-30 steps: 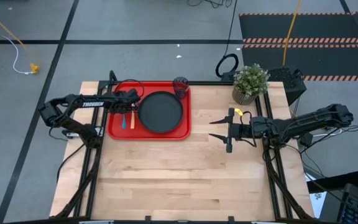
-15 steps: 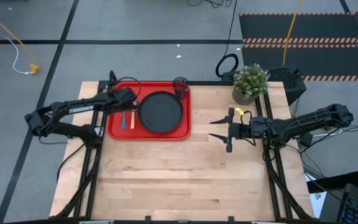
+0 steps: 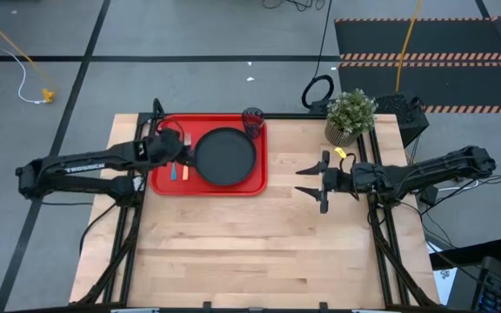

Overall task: Pick and place plate/cup/fork/spoon on tray
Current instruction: Put the blue spoon on the red tray to the left of the orange fork

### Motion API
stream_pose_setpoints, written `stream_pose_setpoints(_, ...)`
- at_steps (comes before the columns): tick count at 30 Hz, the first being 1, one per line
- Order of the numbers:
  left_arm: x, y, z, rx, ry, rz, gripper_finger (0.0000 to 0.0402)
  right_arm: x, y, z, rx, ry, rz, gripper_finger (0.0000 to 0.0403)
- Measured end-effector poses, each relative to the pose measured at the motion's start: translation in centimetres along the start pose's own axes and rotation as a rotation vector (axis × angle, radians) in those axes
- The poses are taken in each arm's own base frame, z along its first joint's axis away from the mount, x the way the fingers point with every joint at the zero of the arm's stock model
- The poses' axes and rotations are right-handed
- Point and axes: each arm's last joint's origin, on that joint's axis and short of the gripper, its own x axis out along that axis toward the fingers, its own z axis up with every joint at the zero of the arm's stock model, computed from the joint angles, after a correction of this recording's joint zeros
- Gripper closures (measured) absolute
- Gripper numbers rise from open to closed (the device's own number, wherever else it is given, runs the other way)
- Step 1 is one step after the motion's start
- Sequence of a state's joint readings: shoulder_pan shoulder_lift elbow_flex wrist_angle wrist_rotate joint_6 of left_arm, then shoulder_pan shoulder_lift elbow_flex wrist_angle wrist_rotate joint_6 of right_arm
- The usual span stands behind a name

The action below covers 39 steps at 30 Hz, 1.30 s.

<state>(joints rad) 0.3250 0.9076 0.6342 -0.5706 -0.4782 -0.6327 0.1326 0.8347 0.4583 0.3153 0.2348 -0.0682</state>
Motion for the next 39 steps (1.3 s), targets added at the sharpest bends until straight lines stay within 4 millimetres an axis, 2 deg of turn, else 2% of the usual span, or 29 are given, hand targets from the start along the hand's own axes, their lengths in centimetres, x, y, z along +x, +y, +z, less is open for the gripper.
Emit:
stream_pose_setpoints(8, -3.1, -3.5, -0.8, 0.127, -0.19, -0.204, 0.0261, -0.8, -0.2, -0.3, 0.066, 0.057, 0.005, 0.02)
stream_pose_setpoints(12, -3.4, -3.5, -2.1, 0.12, -0.226, -0.125, 0.0261, -1.3, -0.3, -0.1, 0.067, 0.049, 0.005, 0.02)
stream_pose_setpoints(18, -1.3, -0.1, -4.5, -0.099, -0.145, 0.161, 0.0261, -1.8, -0.4, -0.2, 0.058, 0.065, 0.005, 0.02)
stream_pose_setpoints(24, 1.5, 2.7, -5.9, -0.238, -0.087, 0.324, 0.0261, -1.8, -0.4, -0.3, 0.037, 0.075, 0.005, 0.02)
stream_pose_setpoints(33, 5.3, 5.2, -5.4, -0.253, 0.157, 0.489, 0.0261, -1.8, -0.4, -0.3, 0.028, 0.075, 0.0, 0.02)
stream_pose_setpoints(39, 8.3, 5.5, -4.9, -0.236, 0.207, 0.454, 0.0261, -1.8, -0.4, -0.3, 0.022, 0.075, 0.0, 0.02)
